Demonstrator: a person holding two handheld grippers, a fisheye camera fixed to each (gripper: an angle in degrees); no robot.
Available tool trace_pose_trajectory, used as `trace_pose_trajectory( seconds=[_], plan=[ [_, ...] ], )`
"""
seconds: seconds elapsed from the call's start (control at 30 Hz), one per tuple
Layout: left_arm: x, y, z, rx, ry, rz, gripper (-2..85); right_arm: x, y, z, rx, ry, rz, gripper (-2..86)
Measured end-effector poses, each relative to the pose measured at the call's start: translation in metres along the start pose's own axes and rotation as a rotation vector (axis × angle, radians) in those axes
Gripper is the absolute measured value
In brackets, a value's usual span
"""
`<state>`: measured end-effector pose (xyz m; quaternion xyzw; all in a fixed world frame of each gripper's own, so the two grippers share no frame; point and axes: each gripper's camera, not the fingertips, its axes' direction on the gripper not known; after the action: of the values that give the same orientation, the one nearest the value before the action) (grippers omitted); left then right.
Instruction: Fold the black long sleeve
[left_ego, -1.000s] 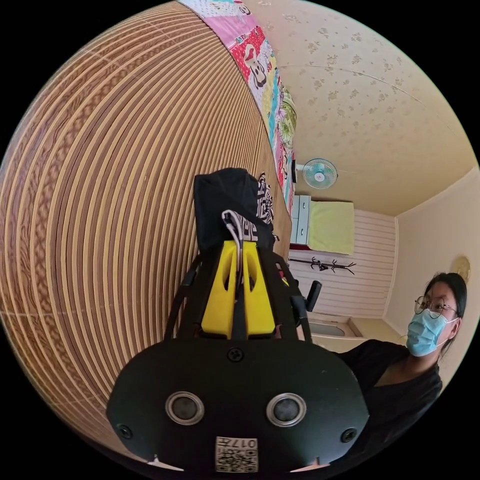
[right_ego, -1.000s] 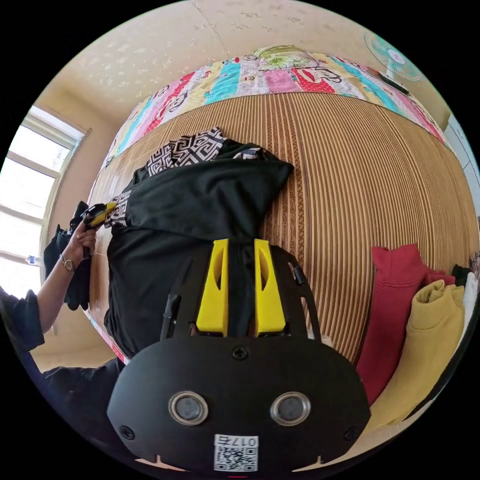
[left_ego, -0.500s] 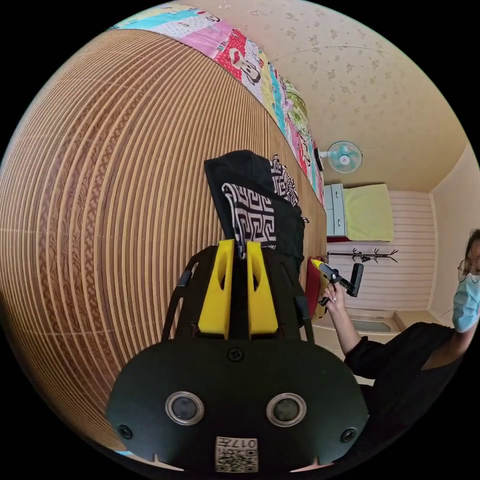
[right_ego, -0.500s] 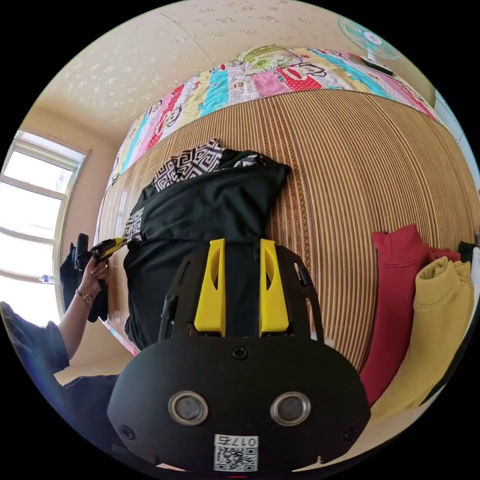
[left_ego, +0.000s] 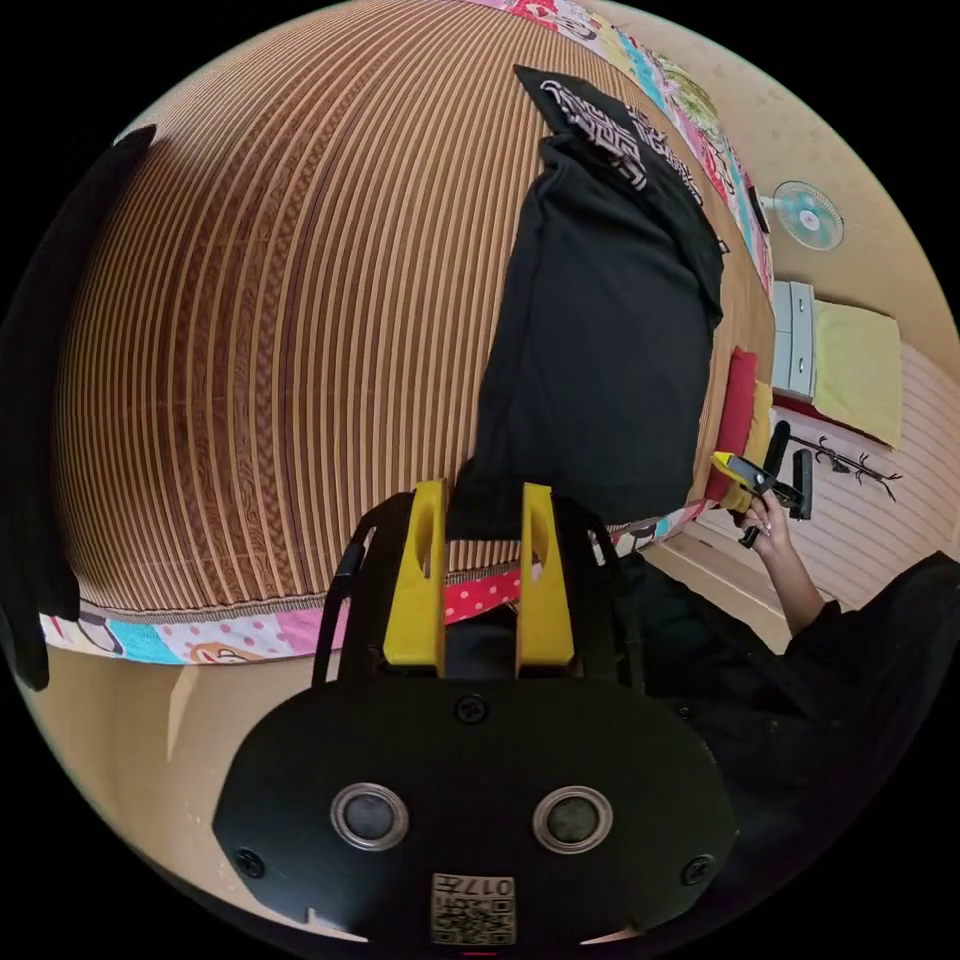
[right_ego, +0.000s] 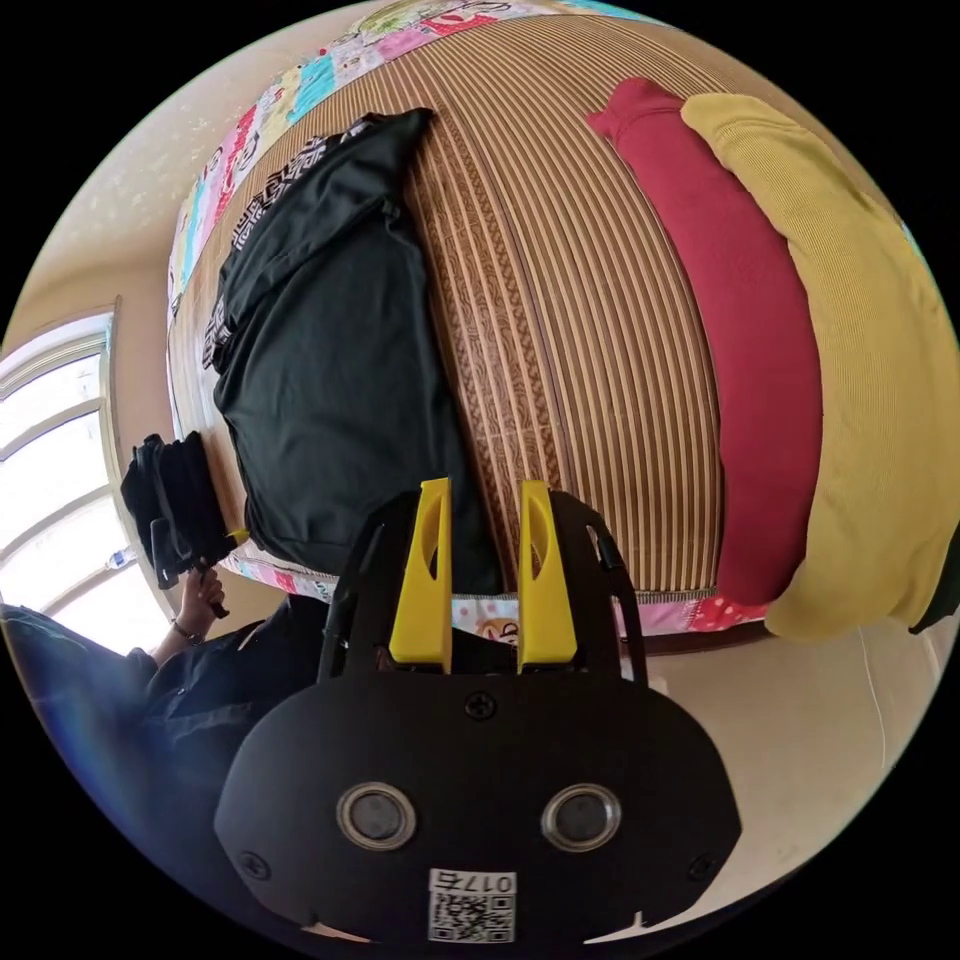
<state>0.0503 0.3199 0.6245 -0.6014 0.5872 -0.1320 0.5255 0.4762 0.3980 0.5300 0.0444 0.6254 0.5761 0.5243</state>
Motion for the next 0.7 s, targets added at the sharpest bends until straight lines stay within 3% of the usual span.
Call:
trace_pose_trajectory(
  seconds=[0.2, 0.3, 0.43, 0.7],
  plan=[
    [0.000, 0.002, 0.017, -0.089, -0.065, 0.031, 3.0, 0.027, 0.016, 0.001, -0.053, -0.053, -0.027, 9.8],
    [-0.002, 0.004, 0.015, -0.135, -0.018, 0.076, 1.0, 0.044, 0.029, 0.010, -0.111, -0.142, -0.055, 9.3],
    [-0.010, 0.019, 0.000, -0.122, 0.033, 0.136, -0.1, 0.050, 0.050, 0.012, -0.092, -0.097, -0.145, 8.5],
    [-0.037, 0.040, -0.022, -0.038, 0.213, 0.103, -0.5, 0.068, 0.067, 0.009, -0.103, -0.188, -0.192, 7.6]
  ],
)
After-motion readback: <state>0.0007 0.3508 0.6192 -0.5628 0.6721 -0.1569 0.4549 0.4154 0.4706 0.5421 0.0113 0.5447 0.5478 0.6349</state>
